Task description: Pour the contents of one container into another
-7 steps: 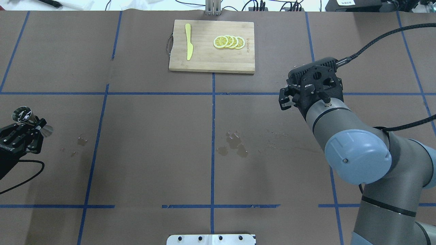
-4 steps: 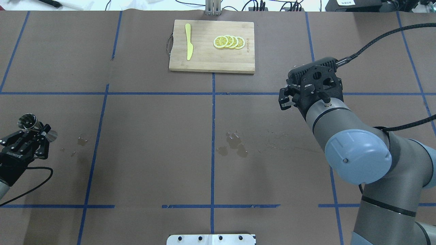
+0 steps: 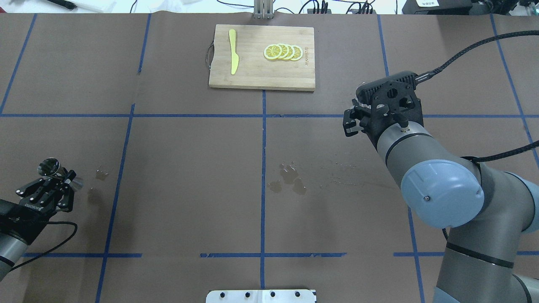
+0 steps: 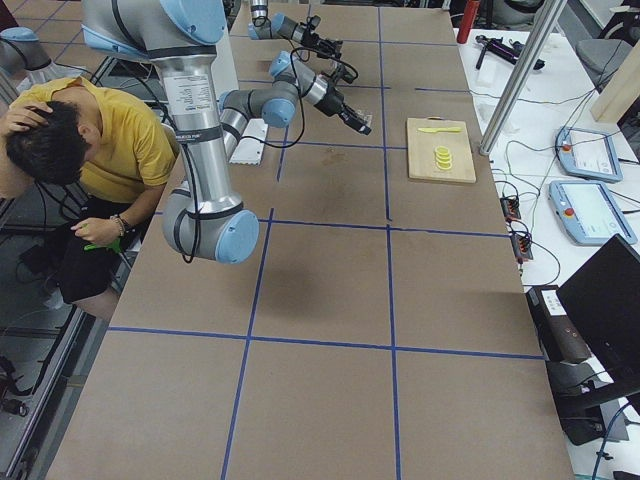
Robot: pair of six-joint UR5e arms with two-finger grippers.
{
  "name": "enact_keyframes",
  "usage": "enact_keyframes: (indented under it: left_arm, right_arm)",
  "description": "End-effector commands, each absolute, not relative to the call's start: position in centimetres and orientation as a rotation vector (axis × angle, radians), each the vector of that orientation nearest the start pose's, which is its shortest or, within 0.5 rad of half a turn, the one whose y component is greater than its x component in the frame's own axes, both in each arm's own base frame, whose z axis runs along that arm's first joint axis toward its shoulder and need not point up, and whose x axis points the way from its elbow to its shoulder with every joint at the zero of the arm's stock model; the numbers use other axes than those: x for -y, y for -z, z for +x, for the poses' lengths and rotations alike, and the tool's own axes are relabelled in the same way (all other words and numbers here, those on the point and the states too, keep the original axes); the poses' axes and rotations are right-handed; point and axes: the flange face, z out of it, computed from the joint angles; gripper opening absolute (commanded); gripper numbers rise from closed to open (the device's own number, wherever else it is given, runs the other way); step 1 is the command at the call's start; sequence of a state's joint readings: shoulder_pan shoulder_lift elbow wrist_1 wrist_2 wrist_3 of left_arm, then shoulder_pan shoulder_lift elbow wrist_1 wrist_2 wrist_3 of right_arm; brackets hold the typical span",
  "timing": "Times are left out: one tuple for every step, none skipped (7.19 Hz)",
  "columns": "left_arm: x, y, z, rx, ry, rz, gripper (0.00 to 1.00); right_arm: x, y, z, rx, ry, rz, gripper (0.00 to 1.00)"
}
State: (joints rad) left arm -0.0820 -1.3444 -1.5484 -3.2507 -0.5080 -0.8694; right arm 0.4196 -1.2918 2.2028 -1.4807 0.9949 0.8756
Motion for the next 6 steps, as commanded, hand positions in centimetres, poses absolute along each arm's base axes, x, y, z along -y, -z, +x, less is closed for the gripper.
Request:
enact_keyframes:
  left_arm:
    - [24.5, -57.6, 33.8, -0.881, 0.305, 1.235, 0.00]
    - [24.6, -57.7, 33.7, -0.829, 0.350, 1.277, 0.00]
    - [24.6, -58.1, 33.8, -0.808, 0.346, 1.283, 0.00]
    - [24.5, -58.6, 34.2, -0.747, 0.315, 1.294, 0.00]
    - [24.4, -58.5, 34.6, -0.745, 0.308, 1.292, 0.00]
    - [24.2, -58.2, 35.0, -0.759, 0.304, 1.285, 0.00]
  right_arm:
    - [36.7, -22.2, -36.5, 0.564, -0.055, 0.944, 0.00]
    - [36.6, -22.1, -36.5, 0.566, -0.054, 0.944, 0.00]
    - [36.7, -22.2, -36.5, 0.563, -0.054, 0.944, 0.00]
    - [36.7, -22.2, -36.5, 0.564, -0.052, 0.943, 0.00]
    - [36.7, -22.1, -36.5, 0.565, -0.053, 0.944, 0.00]
    - [36.7, -22.1, -36.5, 0.565, -0.053, 0.944, 0.00]
